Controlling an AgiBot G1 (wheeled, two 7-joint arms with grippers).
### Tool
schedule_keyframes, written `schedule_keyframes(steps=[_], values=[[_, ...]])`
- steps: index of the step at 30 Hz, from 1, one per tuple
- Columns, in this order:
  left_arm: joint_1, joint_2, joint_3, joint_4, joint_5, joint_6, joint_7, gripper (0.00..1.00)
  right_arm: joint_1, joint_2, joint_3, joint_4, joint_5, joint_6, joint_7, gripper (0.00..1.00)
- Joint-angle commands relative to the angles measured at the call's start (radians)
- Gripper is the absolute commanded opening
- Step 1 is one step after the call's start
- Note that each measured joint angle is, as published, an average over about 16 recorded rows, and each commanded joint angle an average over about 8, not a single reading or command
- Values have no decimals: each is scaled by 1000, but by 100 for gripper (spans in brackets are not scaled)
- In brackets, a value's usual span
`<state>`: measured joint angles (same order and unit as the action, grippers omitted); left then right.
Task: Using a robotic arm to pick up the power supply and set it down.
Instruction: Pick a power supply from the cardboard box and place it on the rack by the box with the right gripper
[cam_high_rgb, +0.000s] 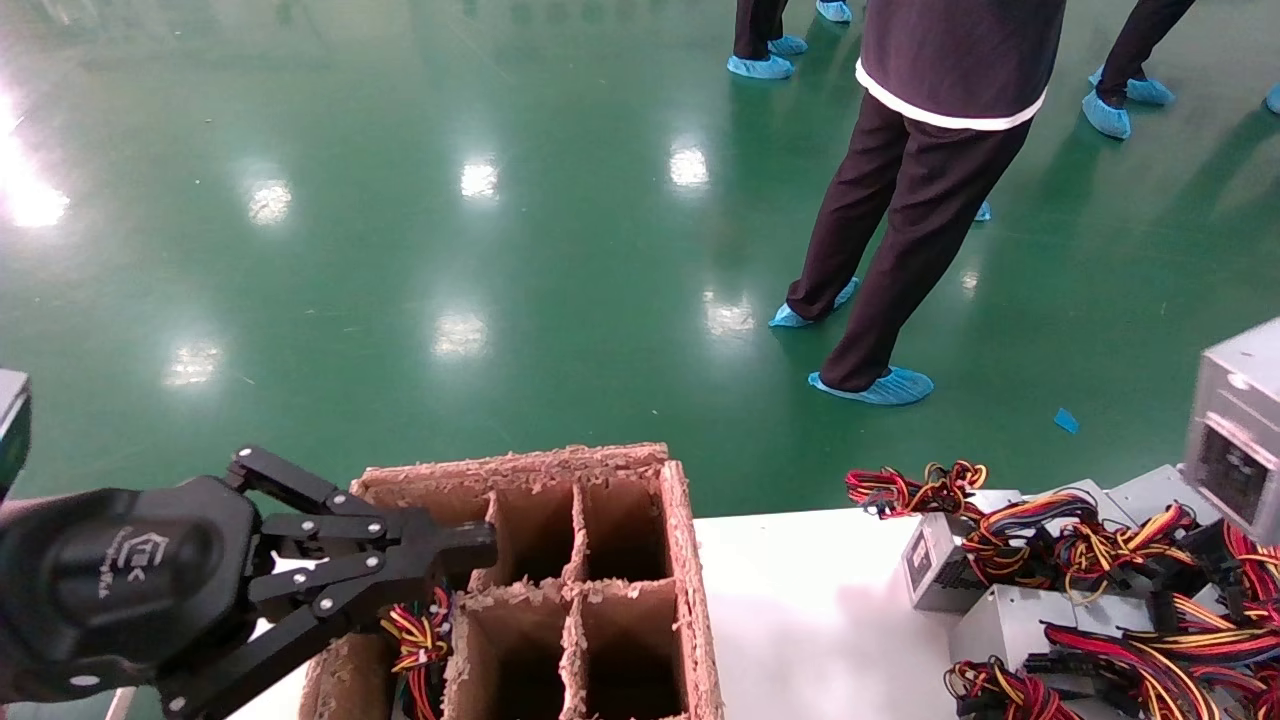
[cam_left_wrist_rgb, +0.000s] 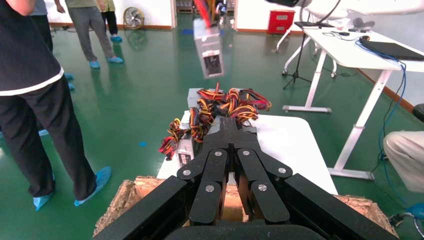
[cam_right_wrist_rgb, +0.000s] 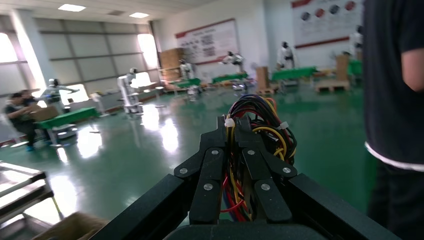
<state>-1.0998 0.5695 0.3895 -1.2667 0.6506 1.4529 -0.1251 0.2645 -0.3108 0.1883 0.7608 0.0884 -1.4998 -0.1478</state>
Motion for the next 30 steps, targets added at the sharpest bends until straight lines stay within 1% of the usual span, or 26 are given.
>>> schedule_keyframes(steps=[1, 4, 9, 15, 19, 21, 23, 27, 30], values=[[0, 0, 0, 0, 0, 0, 0, 0, -70, 16, 43, -21, 30, -51, -12, 0], [0, 0, 0, 0, 0, 0, 0, 0, -169, 15, 117, -39, 58, -83, -27, 0], [0, 0, 0, 0, 0, 0, 0, 0, -346, -4, 249, -19, 78, -88, -38, 0], [0, 0, 0, 0, 0, 0, 0, 0, -552, -41, 401, 63, 59, -74, -28, 0], [0, 0, 0, 0, 0, 0, 0, 0, -664, -55, 476, 123, 31, -38, -10, 0], [0, 0, 0, 0, 0, 0, 0, 0, -705, -53, 501, 155, 14, 0, 1, 0], [0, 0, 0, 0, 0, 0, 0, 0, -739, -48, 518, 193, -1, 59, 13, 0], [0, 0, 0, 0, 0, 0, 0, 0, -782, -39, 538, 307, -23, 226, 31, 0], [0, 0, 0, 0, 0, 0, 0, 0, -792, -34, 542, 415, -26, 353, 37, 0]])
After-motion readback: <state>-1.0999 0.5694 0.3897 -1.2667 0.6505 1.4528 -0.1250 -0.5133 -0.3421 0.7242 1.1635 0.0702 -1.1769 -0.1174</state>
